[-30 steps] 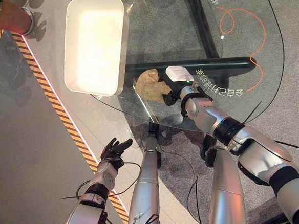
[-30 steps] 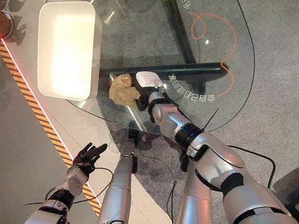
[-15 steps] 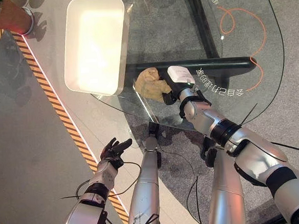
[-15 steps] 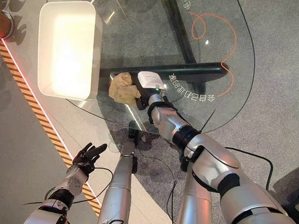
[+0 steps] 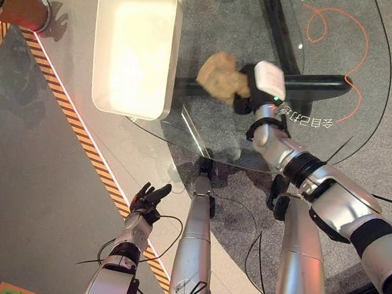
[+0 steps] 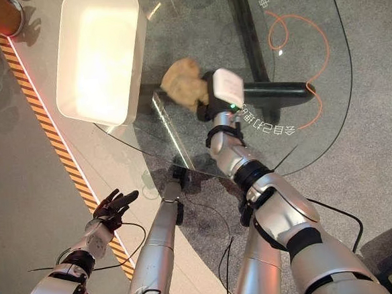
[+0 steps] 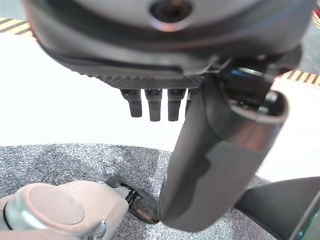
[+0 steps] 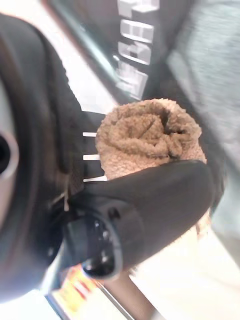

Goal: Wipe the table with a cloth and put it in the basket.

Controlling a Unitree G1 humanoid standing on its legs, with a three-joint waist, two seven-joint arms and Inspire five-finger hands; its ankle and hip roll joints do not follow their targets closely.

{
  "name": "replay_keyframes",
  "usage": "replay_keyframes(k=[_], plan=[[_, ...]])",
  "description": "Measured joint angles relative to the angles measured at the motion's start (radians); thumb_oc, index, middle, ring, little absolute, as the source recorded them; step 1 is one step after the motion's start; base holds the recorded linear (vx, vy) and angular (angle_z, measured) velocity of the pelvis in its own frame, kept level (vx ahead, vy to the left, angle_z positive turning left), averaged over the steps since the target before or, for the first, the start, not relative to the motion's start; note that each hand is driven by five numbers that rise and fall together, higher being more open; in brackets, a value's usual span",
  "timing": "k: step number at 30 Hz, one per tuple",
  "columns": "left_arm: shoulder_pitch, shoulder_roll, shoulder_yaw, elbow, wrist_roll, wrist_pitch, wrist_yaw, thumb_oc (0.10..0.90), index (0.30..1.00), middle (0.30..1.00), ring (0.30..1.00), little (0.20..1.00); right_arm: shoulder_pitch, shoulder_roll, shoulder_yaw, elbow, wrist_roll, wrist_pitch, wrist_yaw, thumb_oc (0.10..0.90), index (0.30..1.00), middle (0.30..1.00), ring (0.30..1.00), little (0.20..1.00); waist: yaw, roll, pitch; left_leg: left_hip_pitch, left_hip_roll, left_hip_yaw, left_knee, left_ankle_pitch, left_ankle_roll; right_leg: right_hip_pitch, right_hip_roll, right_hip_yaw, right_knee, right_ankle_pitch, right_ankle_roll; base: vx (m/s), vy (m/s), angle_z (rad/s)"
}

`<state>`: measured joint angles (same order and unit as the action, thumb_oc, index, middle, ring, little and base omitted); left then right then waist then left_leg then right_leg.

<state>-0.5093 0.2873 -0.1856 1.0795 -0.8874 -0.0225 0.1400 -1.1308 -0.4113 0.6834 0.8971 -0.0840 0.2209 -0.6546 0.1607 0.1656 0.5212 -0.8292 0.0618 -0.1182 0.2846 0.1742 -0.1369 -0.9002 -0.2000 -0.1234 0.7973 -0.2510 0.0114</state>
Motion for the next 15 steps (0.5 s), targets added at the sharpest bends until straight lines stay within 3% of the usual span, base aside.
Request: replay_keyframes(k=[5, 15], plan=[[-0.002, 0.019, 0.0, 0.001, -0.002, 0.0, -0.002, 0.8, 0.9, 0.9, 0.9, 0.9, -0.012, -0.056, -0.001, 0.02, 0.009, 0.005, -0.039, 0.1, 0.3, 0.3, 0.3, 0.2, -0.004, -0.001, 0.001, -0.003, -0.003, 0.001, 0.0, 0.001, 0.002, 0.0, -0.002, 0.002, -0.01, 0.006, 0.007, 0.0, 0.0, 0.0], [-0.002, 0.039, 0.0, 0.0, -0.003, 0.002, -0.019, 0.8, 0.9, 0.9, 0.9, 0.9, -0.042, -0.059, -0.007, 0.091, 0.021, -0.013, -0.073, 0.1, 0.3, 0.3, 0.3, 0.2, -0.015, -0.006, 0.004, -0.018, -0.007, 0.001, 0.019, -0.006, 0.012, 0.0, -0.004, 0.002, -0.017, 0.011, 0.013, 0.0, 0.0, 0.0]])
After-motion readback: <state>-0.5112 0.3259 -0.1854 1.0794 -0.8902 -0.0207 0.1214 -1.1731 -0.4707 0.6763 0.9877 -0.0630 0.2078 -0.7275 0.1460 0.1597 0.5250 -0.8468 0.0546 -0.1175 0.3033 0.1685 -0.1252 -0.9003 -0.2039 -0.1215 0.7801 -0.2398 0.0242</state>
